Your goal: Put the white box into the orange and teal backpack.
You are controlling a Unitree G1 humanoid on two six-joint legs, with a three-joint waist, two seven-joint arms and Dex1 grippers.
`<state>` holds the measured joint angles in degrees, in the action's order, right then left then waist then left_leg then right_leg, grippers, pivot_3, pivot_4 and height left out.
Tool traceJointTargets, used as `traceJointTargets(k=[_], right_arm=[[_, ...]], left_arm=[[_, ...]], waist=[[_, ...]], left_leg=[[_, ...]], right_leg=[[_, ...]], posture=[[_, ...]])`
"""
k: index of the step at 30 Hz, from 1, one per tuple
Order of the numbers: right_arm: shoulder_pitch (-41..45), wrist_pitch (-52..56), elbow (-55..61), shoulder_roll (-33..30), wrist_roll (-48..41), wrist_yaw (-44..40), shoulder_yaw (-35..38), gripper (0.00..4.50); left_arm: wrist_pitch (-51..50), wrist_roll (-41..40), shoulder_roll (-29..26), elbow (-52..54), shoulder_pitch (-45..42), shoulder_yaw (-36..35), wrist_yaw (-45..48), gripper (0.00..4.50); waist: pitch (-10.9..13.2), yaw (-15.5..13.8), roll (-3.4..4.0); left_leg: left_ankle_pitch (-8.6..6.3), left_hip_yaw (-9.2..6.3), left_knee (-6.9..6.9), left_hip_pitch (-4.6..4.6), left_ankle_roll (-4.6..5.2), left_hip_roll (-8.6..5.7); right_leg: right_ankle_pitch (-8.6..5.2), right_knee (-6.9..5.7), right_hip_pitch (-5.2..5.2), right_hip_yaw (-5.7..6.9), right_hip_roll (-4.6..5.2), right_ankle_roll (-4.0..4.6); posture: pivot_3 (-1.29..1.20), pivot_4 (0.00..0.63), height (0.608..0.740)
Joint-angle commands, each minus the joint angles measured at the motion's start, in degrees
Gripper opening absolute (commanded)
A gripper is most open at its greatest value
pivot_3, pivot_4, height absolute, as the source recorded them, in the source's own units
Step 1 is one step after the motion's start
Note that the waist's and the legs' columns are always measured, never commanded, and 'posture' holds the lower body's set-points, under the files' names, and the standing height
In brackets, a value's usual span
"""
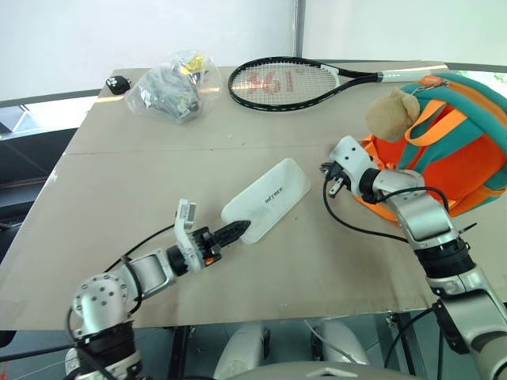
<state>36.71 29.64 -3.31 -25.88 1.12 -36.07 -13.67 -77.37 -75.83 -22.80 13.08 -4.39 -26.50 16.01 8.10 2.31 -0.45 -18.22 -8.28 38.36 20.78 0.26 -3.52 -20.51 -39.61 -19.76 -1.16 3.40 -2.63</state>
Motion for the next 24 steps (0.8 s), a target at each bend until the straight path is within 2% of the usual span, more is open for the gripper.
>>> traceJointTargets(k=[1, 13, 14, 16, 20, 21, 24], right_arm=[[2.0, -4.4, -3.9, 0.8, 0.9, -1.2, -1.0, 0.00], [2.4, -9.4, -8.4, 5.3, 0.8, -8.0, -5.4, 0.00], [2.1, -9.3, -8.0, 5.3, 0.8, -8.3, -5.6, 0.00], [1.5, -9.3, -7.2, 5.0, 1.1, -8.7, -5.8, 0.00], [0.7, -9.0, -6.0, 4.5, 1.3, -9.5, -6.0, 0.00], [0.5, -8.8, -5.5, 4.4, 1.3, -9.6, -6.1, 0.00], [-0.1, -8.3, -4.4, 4.2, 1.3, -9.9, -6.1, 0.00]], left_arm=[[-1.7, -3.0, -3.6, 0.2, 1.2, 0.8, 1.9, 0.98], [1.8, -2.4, -6.0, 1.0, 0.0, 5.6, 3.5, 0.95], [2.6, -2.1, -5.9, 0.7, -0.3, 5.5, 3.2, 1.75], [3.7, -2.0, -5.7, 0.3, -0.5, 5.5, 2.9, 2.32], [5.3, -0.4, -5.5, -0.2, -0.5, 6.1, 2.5, 4.21], [5.5, -0.7, -5.4, -0.3, -0.5, 6.2, 2.4, 4.44], [6.4, -1.3, -4.4, -1.1, -0.9, 6.0, 1.4, 4.44]], waist=[[0.0, 0.1, 0.01], [0.0, 0.0, 0.04], [0.0, 0.0, 0.04], [0.0, 0.1, 0.04], [0.0, 0.3, 0.05], [0.0, 0.3, 0.05], [0.0, 0.2, 0.05]], left_leg=[[0.00, -0.01, -0.01, 0.01, 0.00, 0.00], [0.00, -0.04, -0.01, 0.03, 0.00, -0.02], [0.00, -0.04, -0.01, 0.02, 0.00, -0.02], [0.00, -0.04, -0.01, 0.02, 0.00, -0.02], [0.00, -0.04, -0.04, 0.02, 0.00, -0.02], [0.00, -0.04, -0.04, 0.02, 0.00, -0.01], [0.00, -0.04, -0.04, 0.02, 0.00, -0.02]], right_leg=[[0.00, 0.00, 0.00, 0.02, 0.00, 0.00], [0.00, 0.06, 0.00, 0.07, 0.03, 0.00], [0.00, 0.06, 0.01, 0.07, 0.03, 0.00], [0.00, 0.06, 0.01, 0.07, 0.03, 0.00], [0.00, 0.06, -0.01, 0.05, 0.02, 0.00], [0.00, 0.07, -0.01, 0.05, 0.02, 0.00], [0.00, 0.07, -0.01, 0.06, 0.02, 0.00]], posture=[[0.00, 0.150, 0.740], [0.00, 0.150, 0.740], [0.00, 0.150, 0.740], [0.00, 0.150, 0.740], [0.00, 0.150, 0.740], [0.00, 0.150, 0.740], [0.00, 0.150, 0.740]])
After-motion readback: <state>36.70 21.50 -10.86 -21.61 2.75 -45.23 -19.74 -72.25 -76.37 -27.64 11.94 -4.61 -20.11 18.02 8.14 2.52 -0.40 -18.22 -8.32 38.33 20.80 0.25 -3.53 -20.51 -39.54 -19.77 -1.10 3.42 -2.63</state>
